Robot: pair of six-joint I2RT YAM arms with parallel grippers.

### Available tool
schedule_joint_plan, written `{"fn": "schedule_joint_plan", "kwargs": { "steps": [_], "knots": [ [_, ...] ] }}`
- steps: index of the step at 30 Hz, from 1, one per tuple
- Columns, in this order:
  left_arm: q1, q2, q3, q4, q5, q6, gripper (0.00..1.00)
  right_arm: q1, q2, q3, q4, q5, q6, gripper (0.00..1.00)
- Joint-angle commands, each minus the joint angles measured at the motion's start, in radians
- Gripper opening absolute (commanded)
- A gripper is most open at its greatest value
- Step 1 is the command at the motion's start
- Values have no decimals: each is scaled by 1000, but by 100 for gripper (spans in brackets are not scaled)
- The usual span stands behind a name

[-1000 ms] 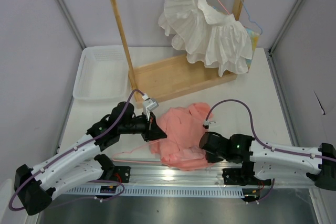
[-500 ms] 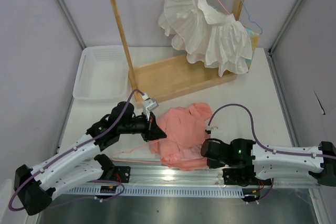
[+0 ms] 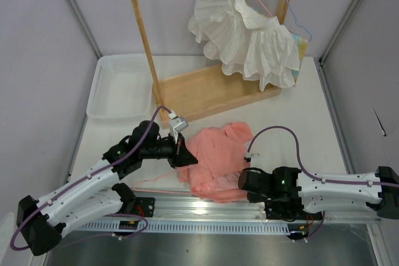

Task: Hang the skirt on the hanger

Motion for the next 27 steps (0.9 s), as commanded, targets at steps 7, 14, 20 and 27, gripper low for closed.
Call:
{"fn": "schedule_joint_plan", "kwargs": {
  "steps": [7, 14, 20, 27],
  "knots": [
    [-8, -3, 33, 34, 21, 11, 0, 10, -2, 11, 6, 56, 30, 6],
    [-29, -8, 12, 86, 20, -11, 0, 1, -11, 34, -16, 99, 39, 4],
    [-63, -8, -5, 157, -26, -29, 0, -19, -23, 40, -23, 105, 27, 4],
    [-82, 18, -10, 171, -34, -28, 0, -44, -38, 43, -39, 112, 20, 4]
  ]
}}
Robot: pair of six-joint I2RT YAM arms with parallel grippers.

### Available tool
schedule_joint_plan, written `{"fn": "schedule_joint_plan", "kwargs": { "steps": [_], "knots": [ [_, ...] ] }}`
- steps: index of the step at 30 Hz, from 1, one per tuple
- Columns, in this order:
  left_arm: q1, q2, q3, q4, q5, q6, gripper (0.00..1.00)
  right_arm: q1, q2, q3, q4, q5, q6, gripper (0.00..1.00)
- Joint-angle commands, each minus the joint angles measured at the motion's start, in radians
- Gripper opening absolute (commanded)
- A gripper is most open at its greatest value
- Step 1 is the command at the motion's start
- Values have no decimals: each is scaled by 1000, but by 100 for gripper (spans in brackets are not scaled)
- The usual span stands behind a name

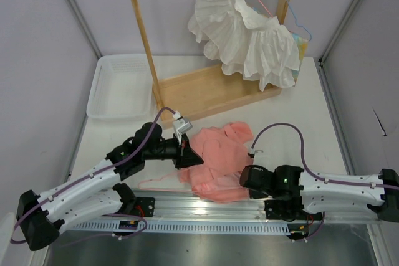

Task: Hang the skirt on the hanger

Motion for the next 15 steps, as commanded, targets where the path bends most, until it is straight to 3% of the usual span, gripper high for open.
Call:
{"fn": "schedule_joint_plan", "kwargs": {
  "steps": [1, 15],
  "knots": [
    [-16, 8, -2, 42, -19, -5, 0, -5, -18, 39, -28, 47, 10, 4],
    [-18, -43, -25, -9, -25, -7, 0, -18, -12, 45, -38, 53, 10, 3]
  ]
}}
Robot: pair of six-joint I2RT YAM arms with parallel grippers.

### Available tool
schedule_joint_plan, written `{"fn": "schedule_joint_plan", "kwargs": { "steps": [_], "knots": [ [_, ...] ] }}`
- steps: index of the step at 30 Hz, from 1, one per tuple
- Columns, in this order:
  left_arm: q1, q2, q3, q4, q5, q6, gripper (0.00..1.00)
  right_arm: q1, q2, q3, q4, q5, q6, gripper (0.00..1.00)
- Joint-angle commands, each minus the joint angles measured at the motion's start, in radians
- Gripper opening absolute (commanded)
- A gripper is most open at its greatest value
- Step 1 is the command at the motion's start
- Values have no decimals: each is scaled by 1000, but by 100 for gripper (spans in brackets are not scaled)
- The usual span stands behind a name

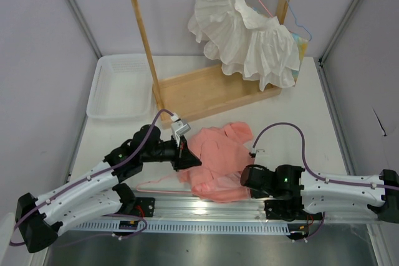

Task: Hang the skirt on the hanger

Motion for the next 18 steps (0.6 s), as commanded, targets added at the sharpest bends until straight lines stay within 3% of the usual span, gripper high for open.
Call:
{"fn": "schedule_joint_plan", "kwargs": {
  "steps": [1, 18],
  "knots": [
    [-9, -8, -8, 23, 8, -10, 0, -6, -2, 45, -15, 46, 10, 3],
    [-52, 32, -38, 128, -1, -47, 0, -11, 30, 57, 5, 38, -14, 3]
  ]
}}
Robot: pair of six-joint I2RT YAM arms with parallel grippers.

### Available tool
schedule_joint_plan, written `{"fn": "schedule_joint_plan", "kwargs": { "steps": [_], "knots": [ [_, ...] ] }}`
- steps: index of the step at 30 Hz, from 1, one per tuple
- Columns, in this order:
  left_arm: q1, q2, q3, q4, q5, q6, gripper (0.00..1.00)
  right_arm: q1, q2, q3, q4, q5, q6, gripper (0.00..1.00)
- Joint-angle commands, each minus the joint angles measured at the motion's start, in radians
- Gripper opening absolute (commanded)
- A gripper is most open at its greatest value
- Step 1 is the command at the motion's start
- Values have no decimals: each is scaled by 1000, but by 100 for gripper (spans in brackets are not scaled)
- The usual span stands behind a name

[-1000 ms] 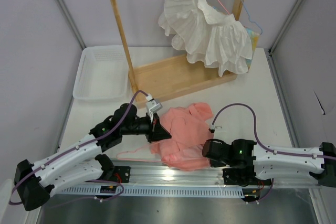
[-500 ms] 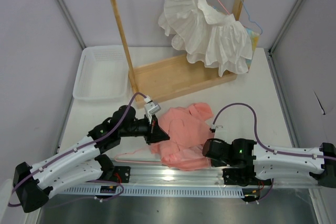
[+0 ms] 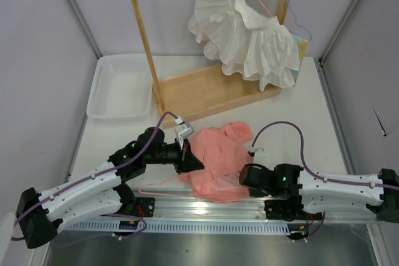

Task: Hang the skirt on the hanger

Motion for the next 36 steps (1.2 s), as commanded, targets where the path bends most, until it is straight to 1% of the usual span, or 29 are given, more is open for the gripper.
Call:
{"fn": "schedule_joint_plan", "kwargs": {
  "steps": [1, 13, 22, 36],
  "knots": [
    [-14, 15, -2, 77, -6, -18, 0, -6, 10, 37, 11, 29, -7, 3],
    [-27, 55, -30, 130, -20, -30, 0, -20, 15, 59, 12, 38, -29, 3],
    [-44, 85, -83, 290, -12, -89, 0, -38, 42, 68, 55, 26, -61, 3],
    [-87, 148, -116, 420, -67, -147, 0, -49, 54, 84, 63, 28, -78, 3]
  ]
}}
